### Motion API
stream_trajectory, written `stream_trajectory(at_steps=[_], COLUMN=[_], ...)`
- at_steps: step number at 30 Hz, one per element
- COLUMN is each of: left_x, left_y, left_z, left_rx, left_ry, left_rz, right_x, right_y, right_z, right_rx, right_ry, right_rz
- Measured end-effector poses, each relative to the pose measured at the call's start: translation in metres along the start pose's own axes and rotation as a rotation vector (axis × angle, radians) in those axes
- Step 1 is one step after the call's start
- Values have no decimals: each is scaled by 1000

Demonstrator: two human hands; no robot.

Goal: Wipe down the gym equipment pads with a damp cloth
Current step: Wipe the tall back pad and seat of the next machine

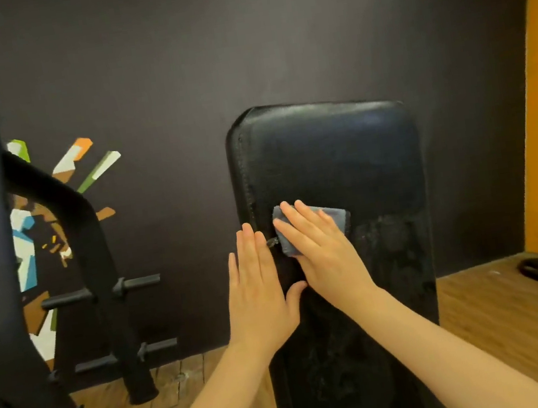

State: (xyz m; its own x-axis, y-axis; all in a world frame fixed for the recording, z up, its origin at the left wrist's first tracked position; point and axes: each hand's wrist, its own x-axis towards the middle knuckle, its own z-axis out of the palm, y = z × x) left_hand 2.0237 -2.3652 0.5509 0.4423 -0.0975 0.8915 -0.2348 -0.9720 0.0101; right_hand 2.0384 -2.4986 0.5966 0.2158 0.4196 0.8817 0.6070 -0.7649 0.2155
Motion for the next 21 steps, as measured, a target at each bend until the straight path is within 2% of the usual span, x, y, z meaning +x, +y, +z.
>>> stream_trajectory(at_steps=[4, 8, 11, 16, 19, 21], left_x=[-8, -14, -14, -12, -13, -14], left_y=[3, 6, 8, 8, 8, 7], left_z=[13, 20, 22, 19, 21, 23], left_rx=[38, 60, 46, 53, 59, 59], left_ry=[86, 130, 149, 159, 164, 169], left_rz=[-5, -25, -31, -35, -39, -42], right_x=[-42, -71, -67, 4, 25, 10], right_y=[59, 117, 124, 136, 139, 132], right_z=[3, -23, -39, -66, -63, -50], right_rx=[-40, 2, 19, 54, 75, 124], right_ry=[47, 99, 65, 218, 136, 171], right_rz=[-14, 315, 325, 418, 368, 392])
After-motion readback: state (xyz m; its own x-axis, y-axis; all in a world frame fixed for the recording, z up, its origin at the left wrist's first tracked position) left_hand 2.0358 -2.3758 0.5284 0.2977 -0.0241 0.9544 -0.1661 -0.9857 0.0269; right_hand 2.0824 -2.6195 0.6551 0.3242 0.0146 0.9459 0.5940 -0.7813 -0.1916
